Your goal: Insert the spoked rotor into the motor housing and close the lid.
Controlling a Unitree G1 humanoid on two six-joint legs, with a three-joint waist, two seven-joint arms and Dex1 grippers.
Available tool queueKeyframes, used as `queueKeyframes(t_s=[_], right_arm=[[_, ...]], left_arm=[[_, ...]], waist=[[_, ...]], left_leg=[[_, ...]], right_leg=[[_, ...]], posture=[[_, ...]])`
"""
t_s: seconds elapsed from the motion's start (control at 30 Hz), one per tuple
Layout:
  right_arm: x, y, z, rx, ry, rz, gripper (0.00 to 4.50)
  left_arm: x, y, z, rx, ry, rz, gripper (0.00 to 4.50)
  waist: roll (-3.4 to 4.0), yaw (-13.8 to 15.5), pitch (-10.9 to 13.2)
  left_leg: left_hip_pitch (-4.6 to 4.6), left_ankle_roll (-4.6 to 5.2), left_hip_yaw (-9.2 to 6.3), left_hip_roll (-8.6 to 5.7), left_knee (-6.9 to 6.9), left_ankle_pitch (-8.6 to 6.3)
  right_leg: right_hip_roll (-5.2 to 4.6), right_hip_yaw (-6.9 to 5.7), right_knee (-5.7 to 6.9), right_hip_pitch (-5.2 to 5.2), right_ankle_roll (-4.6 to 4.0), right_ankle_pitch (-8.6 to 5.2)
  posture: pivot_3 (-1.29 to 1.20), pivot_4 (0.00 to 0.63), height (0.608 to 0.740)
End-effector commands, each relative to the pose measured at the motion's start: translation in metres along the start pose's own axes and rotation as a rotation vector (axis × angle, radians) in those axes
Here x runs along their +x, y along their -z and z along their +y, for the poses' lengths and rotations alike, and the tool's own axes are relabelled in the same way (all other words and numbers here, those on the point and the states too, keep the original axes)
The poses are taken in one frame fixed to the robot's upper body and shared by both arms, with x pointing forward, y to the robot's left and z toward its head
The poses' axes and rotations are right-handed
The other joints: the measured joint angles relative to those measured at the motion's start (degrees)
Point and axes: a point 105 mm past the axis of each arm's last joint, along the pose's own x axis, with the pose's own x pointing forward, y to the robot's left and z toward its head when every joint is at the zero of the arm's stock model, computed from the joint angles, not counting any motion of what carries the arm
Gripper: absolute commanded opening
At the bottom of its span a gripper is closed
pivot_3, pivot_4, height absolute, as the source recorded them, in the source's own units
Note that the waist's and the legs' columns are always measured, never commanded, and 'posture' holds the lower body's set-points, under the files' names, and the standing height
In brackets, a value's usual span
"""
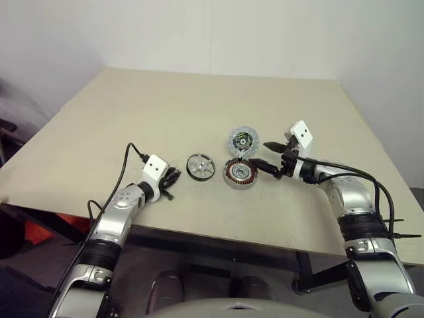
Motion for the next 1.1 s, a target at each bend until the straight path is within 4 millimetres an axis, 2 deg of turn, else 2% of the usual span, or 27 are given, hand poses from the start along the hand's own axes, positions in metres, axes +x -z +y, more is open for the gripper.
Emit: queueKeyframes(t_s=[0.03, 0.17, 0.23, 0.3, 0.53, 0.7, 0.8, 0.9, 1.1], right_arm=[[0.0, -0.016, -0.004, -0.041, 0.006, -0.044, 4.5], [-0.001, -0.016, -0.004, -0.04, 0.005, -0.043, 4.5], [-0.001, -0.014, -0.005, -0.037, 0.008, -0.041, 4.5], [-0.002, -0.013, -0.006, -0.034, 0.011, -0.04, 4.5], [-0.005, -0.01, -0.008, -0.011, 0.024, -0.035, 4.5], [-0.006, -0.011, -0.011, 0.0, 0.042, -0.036, 4.5], [-0.006, -0.013, -0.015, 0.008, 0.069, -0.04, 4.5], [-0.008, -0.014, -0.016, 0.01, 0.083, -0.043, 4.5], [-0.016, -0.015, -0.024, 0.016, 0.137, -0.047, 4.5]], left_arm=[[-0.002, -0.008, 0.009, 0.011, -0.037, -0.02, 0.68], [0.0, -0.028, 0.004, -0.046, -0.015, -0.087, 0.68], [0.001, -0.058, 0.002, -0.088, 0.022, -0.182, 0.68], [0.003, -0.077, 0.001, -0.103, 0.048, -0.232, 0.68], [0.014, -0.109, -0.009, -0.131, 0.112, -0.287, 0.68], [0.035, -0.131, -0.032, -0.135, 0.228, -0.297, 0.68], [0.05, -0.135, -0.05, -0.092, 0.321, -0.265, 0.68], [0.061, -0.131, -0.064, -0.028, 0.389, -0.214, 0.68], [0.071, -0.114, -0.082, 0.062, 0.492, -0.127, 0.68]], waist=[[0.0, 0.0, 0.0], [0.0, 0.07, 0.0], [-0.02, 0.09, 0.01], [-0.03, 0.27, 0.02], [-0.01, 0.05, 0.01], [-0.02, 0.31, 0.01], [-0.02, 0.44, 0.01], [-0.02, 0.31, 0.01], [-0.01, 0.26, 0.01]], left_leg=[[0.0, 0.0, 0.0, 0.0, 0.0, 0.0], [-0.02, 0.0, 0.0, 0.0, 0.0, 0.0], [-0.05, 0.01, 0.0, -0.01, 0.0, -0.01], [-0.09, 0.01, 0.02, -0.01, 0.01, 0.0], [-0.18, 0.03, 0.04, -0.03, 0.01, -0.01], [-0.25, 0.02, 0.06, -0.06, 0.04, 0.0], [-0.25, 0.03, 0.07, -0.11, 0.05, 0.0], [-0.28, 0.04, 0.04, -0.1, 0.04, -0.01], [-0.39, 0.05, 0.04, -0.1, -0.01, -0.01]], right_leg=[[0.0, 0.0, 0.0, 0.0, 0.0, 0.0], [0.0, 0.0, -0.01, -0.01, -0.07, 0.04], [0.0, 0.0, -0.02, -0.02, -0.17, 0.1], [0.0, -0.03, -0.02, -0.03, -0.19, 0.11], [0.0, -0.03, -0.03, -0.07, -0.24, 0.14], [-0.01, -0.05, -0.02, -0.1, -0.25, 0.14], [-0.04, -0.05, -0.04, -0.09, -0.24, 0.14], [-0.04, -0.05, -0.05, -0.09, -0.23, 0.14], [-0.03, -0.06, -0.06, -0.23, -0.24, 0.14]], posture=[[0.0, 0.0, 0.74], [0.0, 0.0, 0.74], [0.0, 0.0, 0.74], [0.0, 0.0, 0.74], [0.0, 0.0, 0.74], [0.0, 0.0, 0.74], [0.0, 0.0, 0.74], [0.0, 0.0, 0.74], [0.0, 0.0, 0.74]])
